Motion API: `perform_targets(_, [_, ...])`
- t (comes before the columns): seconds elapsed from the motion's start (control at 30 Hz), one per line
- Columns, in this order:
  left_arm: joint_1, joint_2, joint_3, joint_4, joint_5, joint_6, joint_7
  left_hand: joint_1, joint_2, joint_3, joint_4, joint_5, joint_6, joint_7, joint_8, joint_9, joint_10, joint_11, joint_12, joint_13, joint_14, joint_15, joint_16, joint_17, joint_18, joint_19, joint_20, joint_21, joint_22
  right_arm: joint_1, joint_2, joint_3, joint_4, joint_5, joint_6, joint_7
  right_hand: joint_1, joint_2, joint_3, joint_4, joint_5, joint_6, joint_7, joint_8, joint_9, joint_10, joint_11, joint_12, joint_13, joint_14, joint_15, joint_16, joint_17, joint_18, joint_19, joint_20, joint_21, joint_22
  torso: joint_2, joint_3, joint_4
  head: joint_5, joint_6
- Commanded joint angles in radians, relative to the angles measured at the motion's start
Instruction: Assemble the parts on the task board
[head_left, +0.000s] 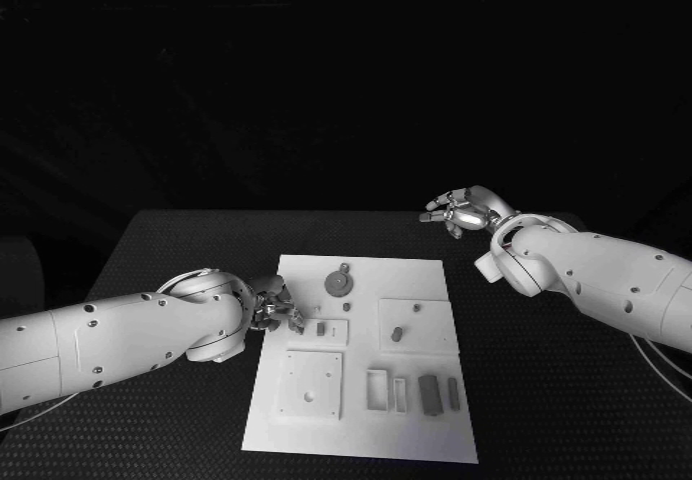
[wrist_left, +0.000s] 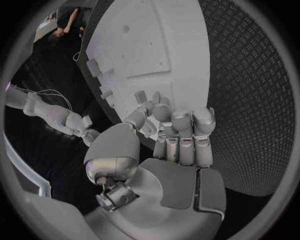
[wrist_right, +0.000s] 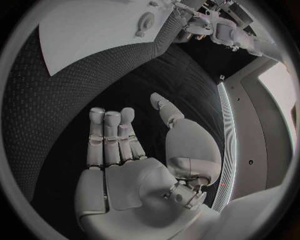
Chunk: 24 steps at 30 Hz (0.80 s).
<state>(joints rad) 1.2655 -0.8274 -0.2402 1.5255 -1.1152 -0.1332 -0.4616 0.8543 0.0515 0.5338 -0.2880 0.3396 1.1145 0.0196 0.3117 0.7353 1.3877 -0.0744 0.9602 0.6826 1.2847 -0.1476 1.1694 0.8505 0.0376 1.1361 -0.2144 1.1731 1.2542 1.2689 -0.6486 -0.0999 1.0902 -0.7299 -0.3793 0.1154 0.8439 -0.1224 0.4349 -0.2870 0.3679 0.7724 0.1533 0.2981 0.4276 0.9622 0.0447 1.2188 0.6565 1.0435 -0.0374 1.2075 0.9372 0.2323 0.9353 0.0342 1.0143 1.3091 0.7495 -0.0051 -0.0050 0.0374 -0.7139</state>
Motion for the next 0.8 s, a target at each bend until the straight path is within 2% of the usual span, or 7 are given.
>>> perform_targets(0.03, [-0.001, 0.003, 0.0, 0.002, -0.013, 0.011, 0.007, 0.047, 0.034, 0.01, -0.003, 0.006, 0.009, 0.0, 0.003, 0.12, 0.024, -0.018, 0.006, -0.002, 0.01, -0.002, 0.007, 0.002, 0.103, -0.001, -0.011, 0.006, 0.001, 0.0, 0.0, 0.0, 0.001, 0.0, 0.013, 0.01, -0.01, 0.003, -0.004, -0.001, 0.005, 0.035, 0.027, 0.004, -0.001, -0.159, 0.025, 0.004, -0.001, -0.007, 0.0, 0.005, -0.001, 0.029, -0.001, 0.002, -0.006, 0.014, 0.0, 0.0, 0.0002, 0.0, -0.001])
perform_targets(0.4, [-0.01, 0.008, 0.0, -0.001, -0.015, 0.021, 0.002, 0.043, 0.031, 0.008, -0.002, 0.005, 0.008, 0.0, 0.002, 0.12, 0.024, -0.017, 0.006, -0.003, 0.009, -0.002, 0.006, 0.001, 0.102, -0.001, -0.01, 0.006, 0.001, 0.0, -0.001, 0.0, 0.002, 0.001, 0.013, 0.01, -0.01, 0.003, -0.004, -0.001, 0.005, 0.035, 0.027, 0.005, -0.001, -0.159, 0.025, 0.004, -0.002, -0.007, 0.0, 0.005, -0.001, 0.029, -0.001, 0.002, -0.006, 0.014, 0.0, 0.0, -0.0009, 0.0, -0.004])
perform_targets(0.8, [-0.012, 0.008, 0.0, 0.002, -0.045, 0.04, -0.001, 0.038, 0.009, 0.006, -0.002, 0.026, 0.037, -0.009, 0.012, 0.126, 0.018, -0.025, 0.013, -0.001, 0.009, -0.003, 0.003, -0.001, 0.102, -0.002, -0.009, 0.005, 0.0, 0.0, -0.003, 0.0, 0.003, 0.002, 0.015, 0.01, -0.011, 0.003, -0.004, -0.001, 0.006, 0.035, 0.027, 0.005, -0.002, -0.159, 0.025, 0.005, -0.002, -0.007, 0.0, 0.006, -0.002, 0.029, -0.001, 0.002, -0.006, 0.014, 0.0, -0.0001, 0.0005, -0.001, -0.007])
